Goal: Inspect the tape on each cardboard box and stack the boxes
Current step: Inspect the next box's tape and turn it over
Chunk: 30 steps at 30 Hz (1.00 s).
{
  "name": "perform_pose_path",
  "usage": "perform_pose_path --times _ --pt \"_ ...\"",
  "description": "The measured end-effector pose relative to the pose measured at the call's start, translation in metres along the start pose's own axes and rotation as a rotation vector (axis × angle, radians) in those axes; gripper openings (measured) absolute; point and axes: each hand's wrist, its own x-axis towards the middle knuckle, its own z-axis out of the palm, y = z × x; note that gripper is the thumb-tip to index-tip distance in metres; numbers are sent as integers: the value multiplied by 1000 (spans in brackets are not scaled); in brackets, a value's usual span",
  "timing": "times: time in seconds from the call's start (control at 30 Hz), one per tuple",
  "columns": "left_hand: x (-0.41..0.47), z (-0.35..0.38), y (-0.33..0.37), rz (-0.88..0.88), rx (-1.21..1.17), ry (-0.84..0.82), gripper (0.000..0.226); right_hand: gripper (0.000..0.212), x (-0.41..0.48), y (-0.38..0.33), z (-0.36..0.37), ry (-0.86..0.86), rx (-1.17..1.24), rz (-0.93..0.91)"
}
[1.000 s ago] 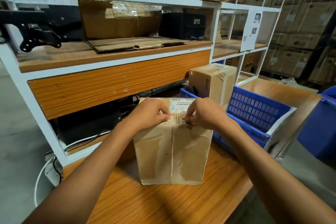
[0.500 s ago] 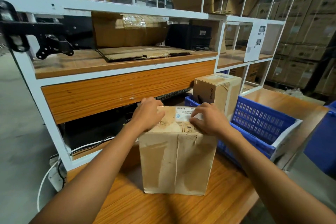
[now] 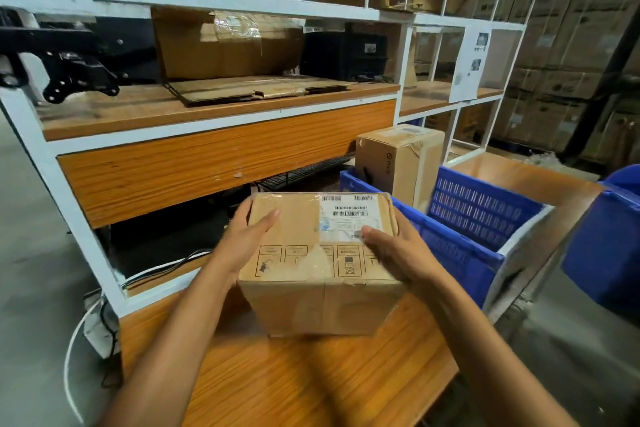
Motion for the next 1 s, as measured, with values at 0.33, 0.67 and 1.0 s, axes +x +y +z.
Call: perform_pose_path --times 0.33,0.67,1.0 --pt "-50 19 -50 -191 -261 94 68 31 -10 54 1 445 45 199" --pt "-90 26 -106 -263 -74 5 37 21 -53 121 8 569 -464 171" --pt "-81 23 -110 286 919 -156 21 38 -56 96 36 5 -1269 -164"
